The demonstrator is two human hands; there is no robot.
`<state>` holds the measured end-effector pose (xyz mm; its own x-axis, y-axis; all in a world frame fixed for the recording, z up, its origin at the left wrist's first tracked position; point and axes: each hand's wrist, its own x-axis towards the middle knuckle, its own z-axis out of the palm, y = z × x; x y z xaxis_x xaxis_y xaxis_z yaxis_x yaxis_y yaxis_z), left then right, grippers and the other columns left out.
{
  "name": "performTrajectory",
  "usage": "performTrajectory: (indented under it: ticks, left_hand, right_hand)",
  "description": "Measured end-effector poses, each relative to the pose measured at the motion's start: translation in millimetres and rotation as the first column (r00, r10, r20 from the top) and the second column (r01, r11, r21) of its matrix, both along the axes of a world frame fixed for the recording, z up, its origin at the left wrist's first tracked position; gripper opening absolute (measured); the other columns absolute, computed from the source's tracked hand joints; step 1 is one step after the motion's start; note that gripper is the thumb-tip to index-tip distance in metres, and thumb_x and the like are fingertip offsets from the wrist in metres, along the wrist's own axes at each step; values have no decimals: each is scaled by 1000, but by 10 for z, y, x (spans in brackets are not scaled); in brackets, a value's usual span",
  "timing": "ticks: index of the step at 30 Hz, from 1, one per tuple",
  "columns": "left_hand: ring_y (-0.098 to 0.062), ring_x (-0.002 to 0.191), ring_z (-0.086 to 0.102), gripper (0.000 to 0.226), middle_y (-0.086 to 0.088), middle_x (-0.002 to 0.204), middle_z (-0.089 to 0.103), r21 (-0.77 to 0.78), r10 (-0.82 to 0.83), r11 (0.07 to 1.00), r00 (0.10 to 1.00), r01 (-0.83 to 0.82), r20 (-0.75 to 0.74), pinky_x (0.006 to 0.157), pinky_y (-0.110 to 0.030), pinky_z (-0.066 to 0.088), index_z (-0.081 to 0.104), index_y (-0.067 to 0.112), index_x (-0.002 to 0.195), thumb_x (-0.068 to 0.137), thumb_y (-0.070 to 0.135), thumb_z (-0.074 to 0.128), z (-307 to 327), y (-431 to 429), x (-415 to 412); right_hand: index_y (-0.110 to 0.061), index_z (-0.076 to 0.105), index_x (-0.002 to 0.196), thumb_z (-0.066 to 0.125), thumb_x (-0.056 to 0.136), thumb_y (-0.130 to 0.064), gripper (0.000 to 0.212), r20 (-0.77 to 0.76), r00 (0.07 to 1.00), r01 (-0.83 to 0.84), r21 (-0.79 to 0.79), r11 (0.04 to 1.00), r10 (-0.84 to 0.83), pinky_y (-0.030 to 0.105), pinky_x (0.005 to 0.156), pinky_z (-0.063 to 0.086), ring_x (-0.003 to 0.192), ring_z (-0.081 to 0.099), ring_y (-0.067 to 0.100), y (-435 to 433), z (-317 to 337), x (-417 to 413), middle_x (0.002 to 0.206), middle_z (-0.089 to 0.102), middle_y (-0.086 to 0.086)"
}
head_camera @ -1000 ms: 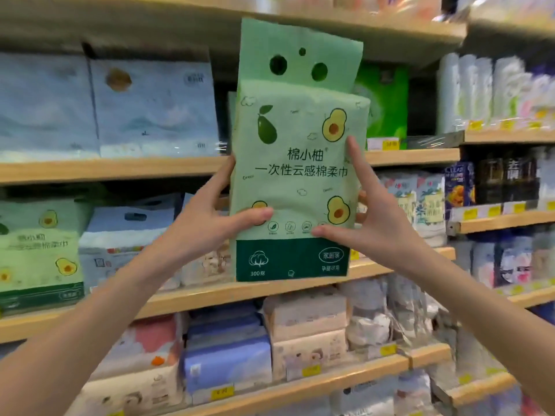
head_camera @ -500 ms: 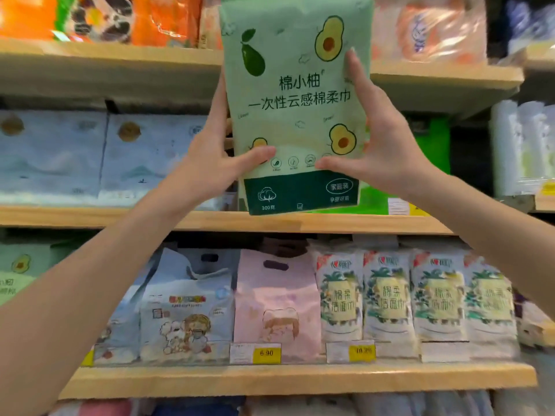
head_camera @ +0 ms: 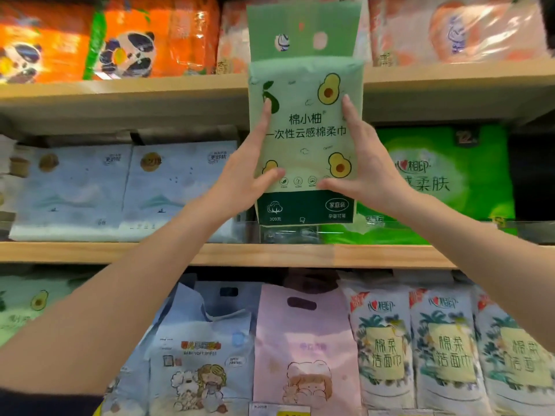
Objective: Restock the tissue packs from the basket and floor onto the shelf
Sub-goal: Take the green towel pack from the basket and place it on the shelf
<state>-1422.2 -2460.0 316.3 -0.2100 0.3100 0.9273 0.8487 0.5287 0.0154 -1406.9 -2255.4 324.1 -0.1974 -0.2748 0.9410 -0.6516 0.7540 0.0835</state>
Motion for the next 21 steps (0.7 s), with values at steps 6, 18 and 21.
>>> performTrajectory:
  ticks: [6, 18, 21]
  left_hand:
    - [-12, 127, 45, 89, 3, 150, 34, 8, 23, 1000, 999, -23, 30, 107, -37, 37, -11, 32, 146, 90, 16, 57, 79, -49, -213]
    - [-16, 132, 41, 92, 1, 153, 28, -15, 55, 998, 998, -55, 15, 107, -39, 37, -11, 30, 146, 89, 14, 58, 132, -75, -397]
    - [-17, 134, 37, 93, -1, 154, 25, -15, 76, 997, 997, -75, 16, 110, -39, 32, -12, 30, 146, 88, 14, 58, 121, -74, -503]
  right_hand:
    - [-25, -6, 146, 81, 63, -23, 120, 16, 1000, -15, -42, 999, 15, 23, 103, 22, 132, 29, 18, -46, 104, -278, 144, 31, 11]
    - [-26, -6, 146, 82, 62, -24, 121, 22, 1000, 2, -79, 997, 0, 28, 105, 25, 129, 32, 20, -120, 84, -467, 143, 29, 12]
    - [-27, -8, 145, 83, 61, -25, 124, 43, 999, 12, -81, 997, -8, 32, 106, 26, 130, 31, 21, -141, 80, -547, 144, 28, 13]
